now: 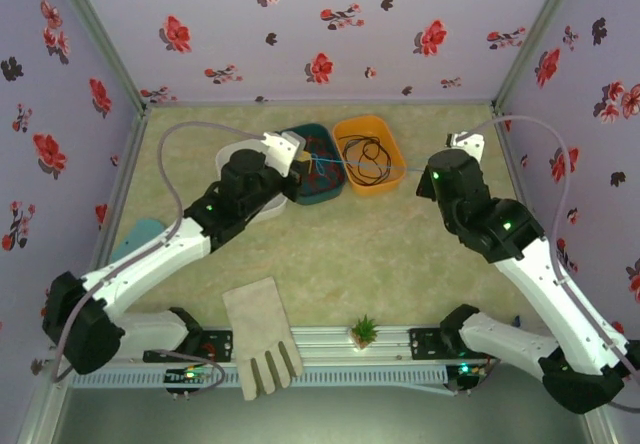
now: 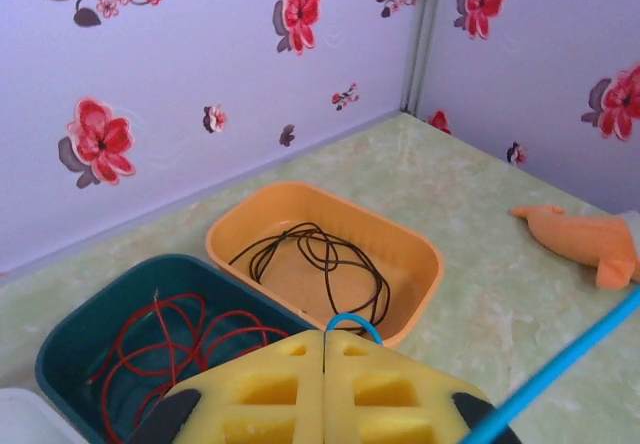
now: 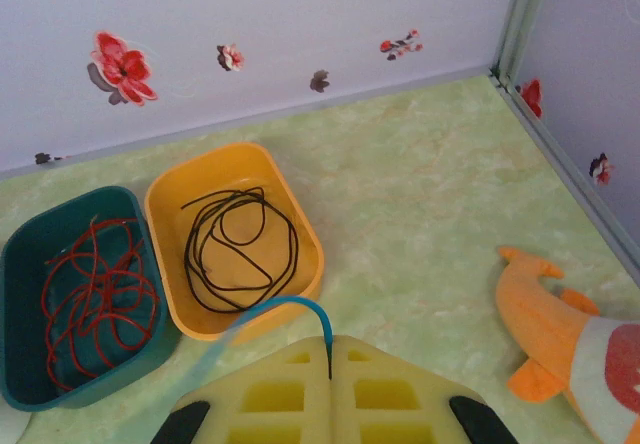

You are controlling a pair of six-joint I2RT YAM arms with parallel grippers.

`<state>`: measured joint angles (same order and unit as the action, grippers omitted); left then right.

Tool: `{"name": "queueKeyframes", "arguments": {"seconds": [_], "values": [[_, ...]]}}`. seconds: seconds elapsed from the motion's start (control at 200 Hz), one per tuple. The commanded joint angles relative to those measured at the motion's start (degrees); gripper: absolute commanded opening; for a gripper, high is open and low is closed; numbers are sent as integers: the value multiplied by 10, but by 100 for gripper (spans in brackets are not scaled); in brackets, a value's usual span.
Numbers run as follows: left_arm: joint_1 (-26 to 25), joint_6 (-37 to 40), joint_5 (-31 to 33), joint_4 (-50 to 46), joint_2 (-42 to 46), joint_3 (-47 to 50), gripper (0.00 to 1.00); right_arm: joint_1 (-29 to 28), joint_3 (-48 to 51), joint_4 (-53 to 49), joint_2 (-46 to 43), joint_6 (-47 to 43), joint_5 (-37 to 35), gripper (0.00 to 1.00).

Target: Untangle the cables

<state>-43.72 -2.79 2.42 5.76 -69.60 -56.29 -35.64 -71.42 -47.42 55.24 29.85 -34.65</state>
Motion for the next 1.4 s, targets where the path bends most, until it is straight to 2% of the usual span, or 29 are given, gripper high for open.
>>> {"name": "queueKeyframes", "arguments": {"seconds": [0.0,0.045,0.1,0.27,0.425,0.56,0.705,0.815,0.86,0.87,0.875,0.915,1.395], "values": [[23,26,83,-72,41,-19,0,55,25,-61,-5,44,-85,0],[27,30,91,-81,53,-24,0,74,38,-59,-9,47,-75,1],[31,40,98,-93,66,-31,0,100,51,-58,-11,53,-61,10],[36,70,116,-121,88,-60,0,160,83,-49,-10,55,-9,24],[39,85,117,-126,96,-85,0,186,103,-36,-9,52,16,39],[42,94,118,-136,92,-111,0,199,109,-28,-10,49,32,44],[59,89,118,-175,81,-156,0,200,110,-19,-17,36,61,55],[78,92,118,-202,72,-194,0,199,114,-13,-26,25,81,71],[87,96,118,-214,66,-211,0,200,117,-11,-30,24,86,83],[89,96,118,-217,65,-215,0,200,117,-11,-30,25,86,83],[90,97,118,-219,64,-216,0,199,117,-11,-31,24,87,89],[99,99,118,-232,55,-233,0,200,120,-8,-35,23,91,99],[178,92,104,-327,-89,-404,0,199,136,14,-56,13,102,99]]}}
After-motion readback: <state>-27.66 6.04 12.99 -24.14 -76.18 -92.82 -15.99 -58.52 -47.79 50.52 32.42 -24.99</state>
